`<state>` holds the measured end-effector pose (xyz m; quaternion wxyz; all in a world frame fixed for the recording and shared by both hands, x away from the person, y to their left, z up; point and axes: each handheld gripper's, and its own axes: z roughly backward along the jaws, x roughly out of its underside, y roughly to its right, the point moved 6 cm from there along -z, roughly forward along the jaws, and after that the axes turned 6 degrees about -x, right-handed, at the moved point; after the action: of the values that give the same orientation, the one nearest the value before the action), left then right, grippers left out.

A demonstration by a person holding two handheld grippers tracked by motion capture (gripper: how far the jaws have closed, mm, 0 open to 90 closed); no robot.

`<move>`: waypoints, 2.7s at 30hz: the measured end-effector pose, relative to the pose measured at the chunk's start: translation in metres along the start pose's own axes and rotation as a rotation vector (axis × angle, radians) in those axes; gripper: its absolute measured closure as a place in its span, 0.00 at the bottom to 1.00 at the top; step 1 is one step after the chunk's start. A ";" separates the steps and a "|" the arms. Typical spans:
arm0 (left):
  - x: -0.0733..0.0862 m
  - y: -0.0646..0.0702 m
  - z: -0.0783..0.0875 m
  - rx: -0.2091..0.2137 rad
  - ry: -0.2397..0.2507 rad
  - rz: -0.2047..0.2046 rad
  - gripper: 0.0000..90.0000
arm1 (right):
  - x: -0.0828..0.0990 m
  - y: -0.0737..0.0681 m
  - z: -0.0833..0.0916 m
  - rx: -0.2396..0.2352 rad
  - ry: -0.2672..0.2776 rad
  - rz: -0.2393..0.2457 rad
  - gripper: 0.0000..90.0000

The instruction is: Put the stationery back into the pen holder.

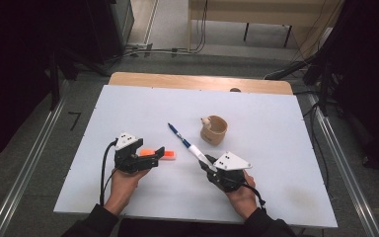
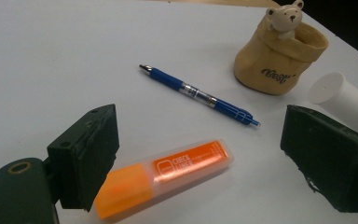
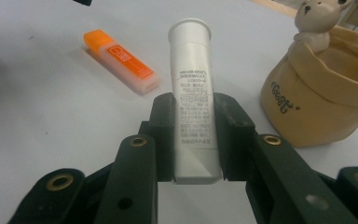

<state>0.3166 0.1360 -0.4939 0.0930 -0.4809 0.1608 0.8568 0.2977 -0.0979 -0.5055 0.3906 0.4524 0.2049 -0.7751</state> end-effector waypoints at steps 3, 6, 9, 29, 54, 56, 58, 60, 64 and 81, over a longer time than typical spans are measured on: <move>-0.002 0.005 -0.002 0.006 0.012 -0.009 0.13 | -0.002 0.002 0.001 0.002 0.008 -0.004 0.76; -0.004 0.009 -0.003 0.008 0.045 -0.031 0.16 | -0.004 0.003 0.001 0.003 0.017 0.001 0.76; -0.006 0.014 -0.005 0.022 0.052 -0.039 0.19 | -0.005 0.003 0.002 0.005 0.023 -0.001 0.76; -0.008 0.036 -0.018 0.102 -0.011 -0.043 0.23 | -0.012 0.006 -0.004 0.010 0.041 0.007 0.76; -0.013 0.069 -0.038 0.189 -0.086 -0.006 0.13 | -0.015 0.002 -0.014 0.005 0.051 0.015 0.76; -0.013 0.070 -0.039 0.195 -0.091 -0.007 0.14 | -0.015 0.001 -0.015 0.002 0.054 0.022 0.76; -0.013 0.071 -0.040 0.203 -0.090 0.001 0.15 | -0.015 0.000 -0.016 0.000 0.054 0.023 0.76; -0.013 0.073 -0.041 0.213 -0.097 0.001 0.15 | -0.015 -0.001 -0.016 -0.001 0.053 0.020 0.76; -0.012 0.077 -0.042 0.237 -0.104 -0.001 0.19 | -0.015 -0.002 -0.018 -0.003 0.055 0.026 0.76; -0.012 0.082 -0.044 0.299 -0.102 0.045 0.34 | -0.017 -0.004 -0.017 0.008 0.079 0.035 0.76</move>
<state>0.3316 0.0434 -0.4893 0.1525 -0.4138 0.2922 0.8486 0.3091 -0.0768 -0.4994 0.3938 0.4878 0.2094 -0.7504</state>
